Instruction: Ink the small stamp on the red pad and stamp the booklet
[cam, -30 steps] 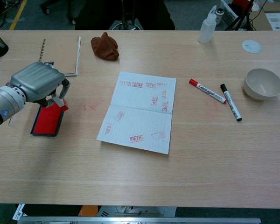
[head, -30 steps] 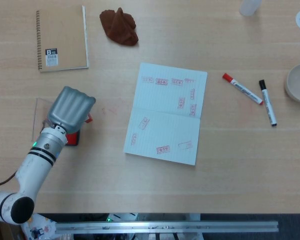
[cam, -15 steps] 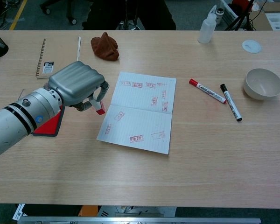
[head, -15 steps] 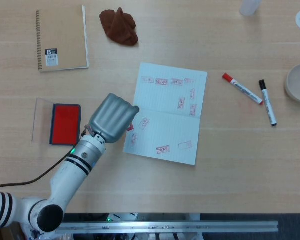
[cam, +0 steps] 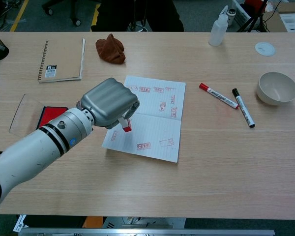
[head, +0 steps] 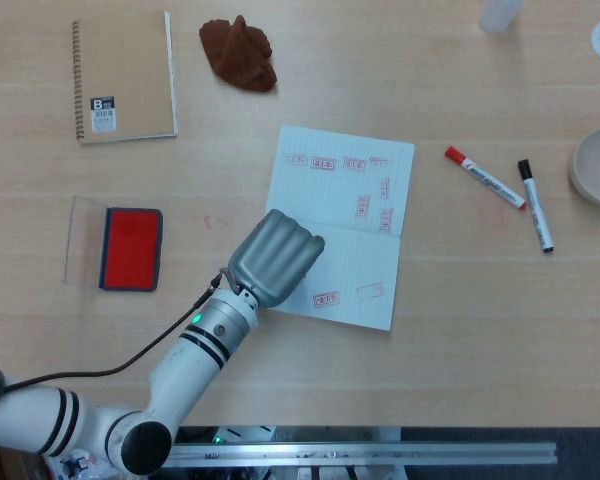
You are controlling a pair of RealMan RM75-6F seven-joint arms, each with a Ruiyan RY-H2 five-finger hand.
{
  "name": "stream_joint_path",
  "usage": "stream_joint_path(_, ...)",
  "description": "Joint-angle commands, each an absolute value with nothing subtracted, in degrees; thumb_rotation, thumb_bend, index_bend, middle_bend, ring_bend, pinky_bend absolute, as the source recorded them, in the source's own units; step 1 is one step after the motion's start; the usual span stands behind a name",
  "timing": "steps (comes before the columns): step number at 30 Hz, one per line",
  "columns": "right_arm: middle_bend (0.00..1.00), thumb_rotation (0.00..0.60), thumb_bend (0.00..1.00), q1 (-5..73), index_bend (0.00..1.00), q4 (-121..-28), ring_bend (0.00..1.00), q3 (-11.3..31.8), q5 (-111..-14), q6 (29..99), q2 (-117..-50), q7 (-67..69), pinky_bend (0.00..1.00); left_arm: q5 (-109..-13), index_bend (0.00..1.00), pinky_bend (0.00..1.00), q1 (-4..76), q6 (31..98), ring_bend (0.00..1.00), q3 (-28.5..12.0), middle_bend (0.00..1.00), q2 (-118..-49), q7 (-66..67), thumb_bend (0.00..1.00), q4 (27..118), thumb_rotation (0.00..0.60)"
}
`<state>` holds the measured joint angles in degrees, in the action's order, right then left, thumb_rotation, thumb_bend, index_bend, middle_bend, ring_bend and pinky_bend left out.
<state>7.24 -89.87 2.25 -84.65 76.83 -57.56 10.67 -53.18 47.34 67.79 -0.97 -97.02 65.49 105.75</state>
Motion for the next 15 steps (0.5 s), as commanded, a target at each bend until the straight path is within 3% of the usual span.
stream_joint_path(1, 0.40, 0.600, 0.15, 7.1, 0.34, -89.8, 0.29, 2.3, -84.5, 76.9, -57.5, 10.8, 0.36, -52.8, 0.59, 1.00, 47.9, 68.2, 1.00, -0.7, 1.00, -99.2, 66.7, 0.29, 103.9, 0.600)
stream_joint_path(15, 0.40, 0.600, 0.15, 6.6, 0.34, -89.4, 0.29, 2.1, -84.4, 77.3, -57.5, 11.2, 0.36, -53.1, 0.59, 1.00, 47.0, 68.7, 1.00, 1.7, 1.00, -105.0, 67.1, 0.29, 96.3, 0.600)
